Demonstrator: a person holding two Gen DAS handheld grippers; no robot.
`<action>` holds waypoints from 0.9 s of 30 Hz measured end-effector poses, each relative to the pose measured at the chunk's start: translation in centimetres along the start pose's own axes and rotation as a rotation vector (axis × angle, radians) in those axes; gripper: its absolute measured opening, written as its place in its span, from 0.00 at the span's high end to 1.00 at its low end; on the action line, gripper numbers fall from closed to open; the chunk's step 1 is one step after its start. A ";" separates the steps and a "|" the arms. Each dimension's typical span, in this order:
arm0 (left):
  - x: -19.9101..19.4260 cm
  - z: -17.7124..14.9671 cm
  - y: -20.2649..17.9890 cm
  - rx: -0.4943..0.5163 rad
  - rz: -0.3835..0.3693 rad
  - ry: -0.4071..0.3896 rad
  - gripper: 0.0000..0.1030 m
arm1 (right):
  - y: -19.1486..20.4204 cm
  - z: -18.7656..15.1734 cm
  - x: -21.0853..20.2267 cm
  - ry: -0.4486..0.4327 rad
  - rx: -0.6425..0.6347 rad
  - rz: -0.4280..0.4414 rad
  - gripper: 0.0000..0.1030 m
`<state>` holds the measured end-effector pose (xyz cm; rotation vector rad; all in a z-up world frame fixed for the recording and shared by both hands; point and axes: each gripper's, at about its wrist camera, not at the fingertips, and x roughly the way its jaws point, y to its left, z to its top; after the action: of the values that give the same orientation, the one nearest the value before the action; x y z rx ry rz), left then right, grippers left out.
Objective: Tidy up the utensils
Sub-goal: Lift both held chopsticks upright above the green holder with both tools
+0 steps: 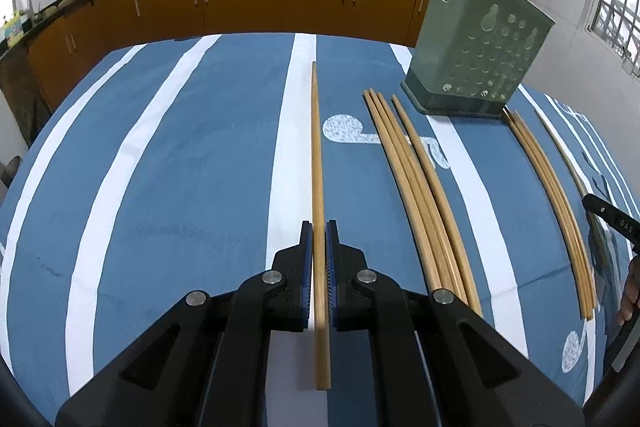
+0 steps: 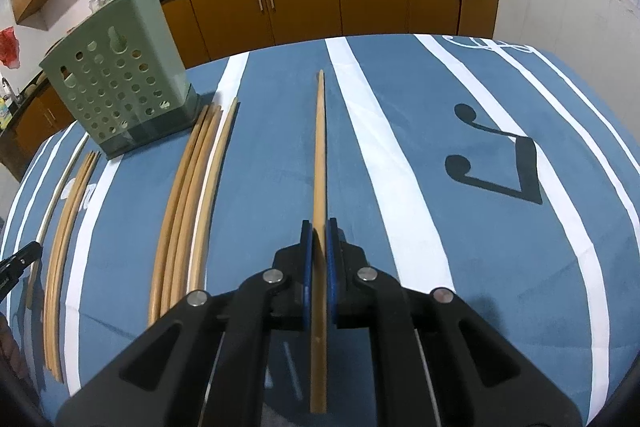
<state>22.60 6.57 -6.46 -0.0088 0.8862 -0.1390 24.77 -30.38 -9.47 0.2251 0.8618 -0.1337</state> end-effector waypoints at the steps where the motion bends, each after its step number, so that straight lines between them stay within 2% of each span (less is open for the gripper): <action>1: -0.1 -0.1 0.0 0.003 0.002 0.000 0.93 | 0.0 -0.2 -0.1 0.002 0.001 0.001 0.92; 8: -0.5 -0.7 -0.6 0.026 0.029 0.002 0.93 | 0.2 -0.7 -0.5 -0.008 -0.028 -0.022 0.92; 13: -0.5 -0.7 -0.4 0.027 0.029 0.011 0.93 | -0.1 -0.5 -1.1 -0.013 -0.010 0.004 0.92; 19: -2.5 -0.3 -0.2 0.031 0.018 -0.024 0.93 | -0.1 0.6 -4.4 -0.106 -0.021 0.022 0.92; 27: -6.7 1.6 0.0 0.016 -0.003 -0.143 0.93 | 0.3 2.5 -9.1 -0.249 -0.026 0.048 0.92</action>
<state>19.63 7.29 -0.28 -0.0051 0.7425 -0.1469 20.75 -30.43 -0.89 0.2002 0.6099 -0.1028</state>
